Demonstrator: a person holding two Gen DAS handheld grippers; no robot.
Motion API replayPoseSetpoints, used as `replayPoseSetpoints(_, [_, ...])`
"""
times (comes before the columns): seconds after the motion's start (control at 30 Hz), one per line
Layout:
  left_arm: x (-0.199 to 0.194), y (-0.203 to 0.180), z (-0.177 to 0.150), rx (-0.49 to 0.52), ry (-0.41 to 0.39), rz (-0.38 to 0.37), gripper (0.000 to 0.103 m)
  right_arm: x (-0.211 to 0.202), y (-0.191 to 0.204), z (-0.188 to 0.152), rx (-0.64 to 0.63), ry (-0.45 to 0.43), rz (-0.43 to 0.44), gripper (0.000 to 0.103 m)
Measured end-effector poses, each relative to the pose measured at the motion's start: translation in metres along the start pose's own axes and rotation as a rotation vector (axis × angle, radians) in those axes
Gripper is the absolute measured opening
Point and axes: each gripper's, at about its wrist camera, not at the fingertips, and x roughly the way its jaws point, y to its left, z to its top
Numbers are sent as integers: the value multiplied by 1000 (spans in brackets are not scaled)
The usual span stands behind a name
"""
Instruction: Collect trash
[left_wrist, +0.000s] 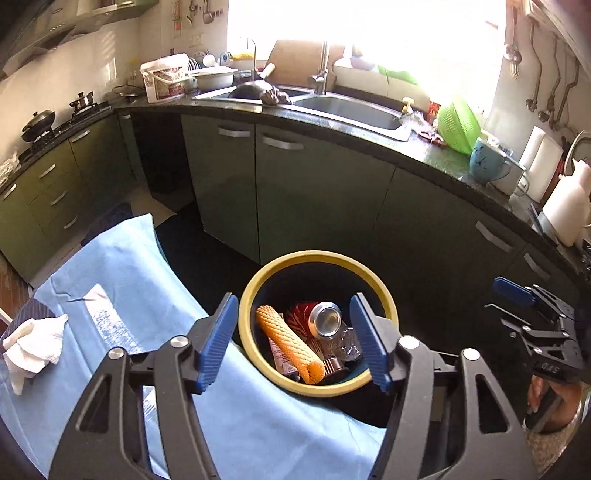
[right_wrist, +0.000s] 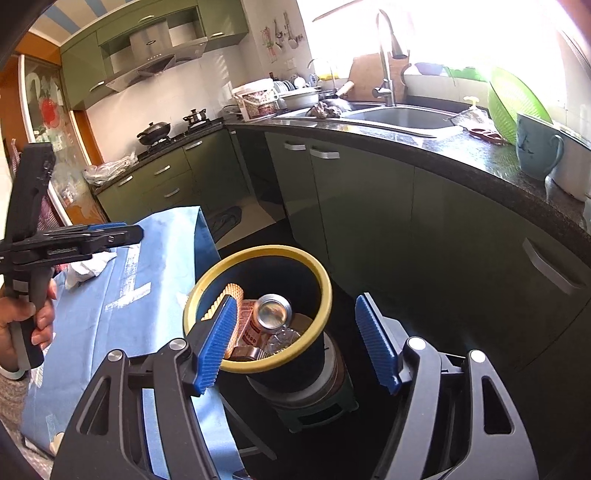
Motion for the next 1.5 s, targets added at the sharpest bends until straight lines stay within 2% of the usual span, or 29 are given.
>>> replayPoseSetpoints(0.07, [-39, 12, -17, -11, -63, 22, 79, 2, 19, 7, -46, 1, 40, 68])
replayPoseSetpoints(0.13, [-77, 27, -42, -14, -123, 68, 85, 10, 45, 18, -104, 13, 93, 70])
replayPoseSetpoints(0.3, [-147, 83, -110, -102, -166, 195, 86, 42, 145, 39, -318, 72, 227, 70])
replayPoseSetpoints(0.43, [-194, 132, -165, -235, -180, 307, 88, 78, 251, 45, -534, 109, 364, 70])
replayPoseSetpoints(0.53, [-219, 158, -197, -295, -188, 385, 88, 118, 328, 42, -679, 160, 432, 70])
replayPoseSetpoints(0.6, [-232, 169, -213, -330, -202, 422, 88, 153, 367, 43, -703, 229, 465, 64])
replayPoseSetpoints(0.7, [-244, 185, -232, -396, -221, 417, 88, 213, 409, 52, -638, 346, 503, 58])
replayPoseSetpoints(0.8, [-245, 196, -246, -440, -227, 408, 89, 256, 432, 66, -563, 394, 524, 58])
replayPoseSetpoints(1.0, [-229, 212, -262, -502, -200, 352, 89, 328, 463, 97, -449, 482, 500, 58])
replayPoseSetpoints(1.13, [-228, 212, -266, -496, -192, 364, 89, 354, 475, 93, -441, 561, 496, 58])
replayPoseSetpoints(1.27, [-230, 212, -267, -491, -196, 371, 89, 360, 478, 81, -456, 582, 459, 58])
replayPoseSetpoints(1.33, [-231, 211, -267, -491, -198, 367, 89, 357, 475, 79, -438, 579, 470, 52])
replayPoseSetpoints(1.37, [-231, 210, -267, -489, -198, 365, 89, 355, 474, 79, -430, 576, 480, 38])
replayPoseSetpoints(1.4, [-231, 209, -267, -487, -197, 364, 89, 351, 474, 80, -431, 572, 481, 17])
replayPoseSetpoints(1.43, [-232, 209, -268, -486, -196, 364, 89, 347, 475, 79, -446, 566, 458, 5])
replayPoseSetpoints(1.5, [-232, 208, -268, -485, -198, 361, 89, 338, 476, 79, -454, 558, 459, 3])
